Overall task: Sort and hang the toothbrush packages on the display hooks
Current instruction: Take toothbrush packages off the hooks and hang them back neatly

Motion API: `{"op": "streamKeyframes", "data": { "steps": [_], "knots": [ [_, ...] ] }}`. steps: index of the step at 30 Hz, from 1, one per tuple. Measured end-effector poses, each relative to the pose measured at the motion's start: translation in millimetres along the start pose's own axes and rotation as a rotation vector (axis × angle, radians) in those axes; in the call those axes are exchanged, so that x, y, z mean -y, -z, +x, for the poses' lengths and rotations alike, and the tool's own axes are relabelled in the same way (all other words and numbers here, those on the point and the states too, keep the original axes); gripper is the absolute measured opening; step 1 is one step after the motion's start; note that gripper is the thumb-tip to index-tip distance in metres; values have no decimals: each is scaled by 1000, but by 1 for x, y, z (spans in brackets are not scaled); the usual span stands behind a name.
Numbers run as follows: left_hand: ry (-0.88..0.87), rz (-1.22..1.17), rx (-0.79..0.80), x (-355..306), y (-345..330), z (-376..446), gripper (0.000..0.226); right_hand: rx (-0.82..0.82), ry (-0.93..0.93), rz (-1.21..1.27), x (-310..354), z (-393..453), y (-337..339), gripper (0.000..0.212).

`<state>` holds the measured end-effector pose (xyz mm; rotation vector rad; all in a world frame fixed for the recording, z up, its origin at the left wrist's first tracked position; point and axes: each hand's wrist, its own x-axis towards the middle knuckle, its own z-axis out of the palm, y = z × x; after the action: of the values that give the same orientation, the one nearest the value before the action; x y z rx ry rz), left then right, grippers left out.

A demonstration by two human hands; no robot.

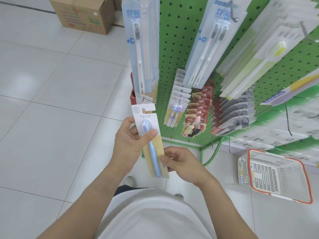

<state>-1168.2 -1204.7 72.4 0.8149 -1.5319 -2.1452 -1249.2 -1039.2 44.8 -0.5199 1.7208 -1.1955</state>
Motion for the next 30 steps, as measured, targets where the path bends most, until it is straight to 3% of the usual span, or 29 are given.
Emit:
{"op": "streamKeyframes", "data": {
  "steps": [3,6,9,15,25,30],
  "knots": [
    [-49,34,-19,-2,2,1,43,-80,22,-29,-3,17,-10,16],
    [-94,100,-49,-1,9,5,26,-127,-2,-78,-10,29,-17,34],
    [-99,184,-106,6,20,18,14,-152,-14,-133,-11,36,-22,27],
    [-66,244,-181,15,26,44,9,-216,-22,-213,-1,54,-34,45],
    [-106,308,-231,23,33,77,10,-319,-59,-273,8,76,-47,40],
    [-90,464,-222,29,34,91,8,-394,-95,-280,6,83,-59,32]
  ]
}}
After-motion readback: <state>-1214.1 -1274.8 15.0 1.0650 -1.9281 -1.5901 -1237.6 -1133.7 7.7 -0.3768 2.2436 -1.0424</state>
